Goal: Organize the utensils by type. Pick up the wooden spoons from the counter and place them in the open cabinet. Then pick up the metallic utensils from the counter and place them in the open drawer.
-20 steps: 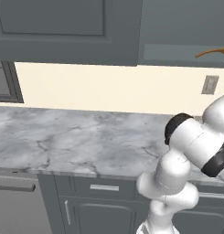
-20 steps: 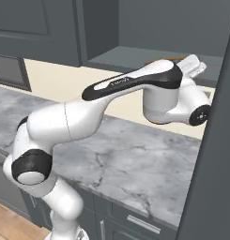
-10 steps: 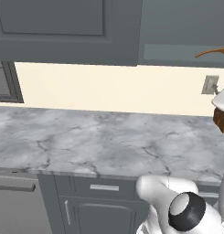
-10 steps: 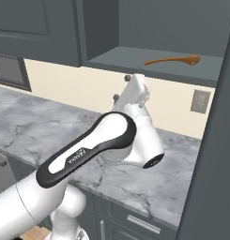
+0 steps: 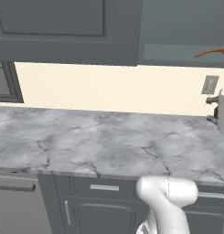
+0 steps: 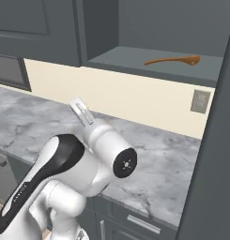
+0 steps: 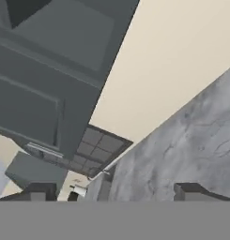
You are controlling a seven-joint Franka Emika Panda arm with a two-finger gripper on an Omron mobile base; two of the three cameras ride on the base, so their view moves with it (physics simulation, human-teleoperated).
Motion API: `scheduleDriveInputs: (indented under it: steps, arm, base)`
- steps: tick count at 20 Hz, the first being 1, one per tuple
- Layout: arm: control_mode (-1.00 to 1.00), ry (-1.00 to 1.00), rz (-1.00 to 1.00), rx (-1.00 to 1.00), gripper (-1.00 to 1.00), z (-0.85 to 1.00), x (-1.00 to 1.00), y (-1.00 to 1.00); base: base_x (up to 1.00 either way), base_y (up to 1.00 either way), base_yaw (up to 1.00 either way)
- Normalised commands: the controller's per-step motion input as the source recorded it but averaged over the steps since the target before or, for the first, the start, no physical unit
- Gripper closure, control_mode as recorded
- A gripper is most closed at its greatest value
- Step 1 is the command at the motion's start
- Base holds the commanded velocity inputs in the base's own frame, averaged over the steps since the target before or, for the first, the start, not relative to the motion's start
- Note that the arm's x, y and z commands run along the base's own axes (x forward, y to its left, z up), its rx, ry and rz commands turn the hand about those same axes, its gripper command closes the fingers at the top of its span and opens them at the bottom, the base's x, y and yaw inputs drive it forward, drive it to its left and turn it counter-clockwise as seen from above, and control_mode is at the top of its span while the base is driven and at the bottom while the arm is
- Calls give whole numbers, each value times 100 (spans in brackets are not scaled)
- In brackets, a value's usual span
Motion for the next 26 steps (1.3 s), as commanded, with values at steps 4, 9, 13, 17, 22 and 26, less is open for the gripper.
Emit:
scheduleDriveInputs:
  steps: [4,9,13,17,22,26]
  arm:
    - [-100,12,0,-99,-100,-100,-8,100]
    - [-100,19,0,-82,-100,-80,0,95]
    - [-100,22,0,-58,-100,-57,0,44]
    - [-100,11,-1,-24,-100,-50,0,0]
    - [-100,1,-1,-7,-100,-39,0,0]
    - [100,0,0,-1,-100,-25,0,-1]
  base:
    - [0,0,0]
    - [0,0,0]
    - [0,0,0]
    - [0,0,0]
    - [0,0,0]
    - [-5,-7,0]
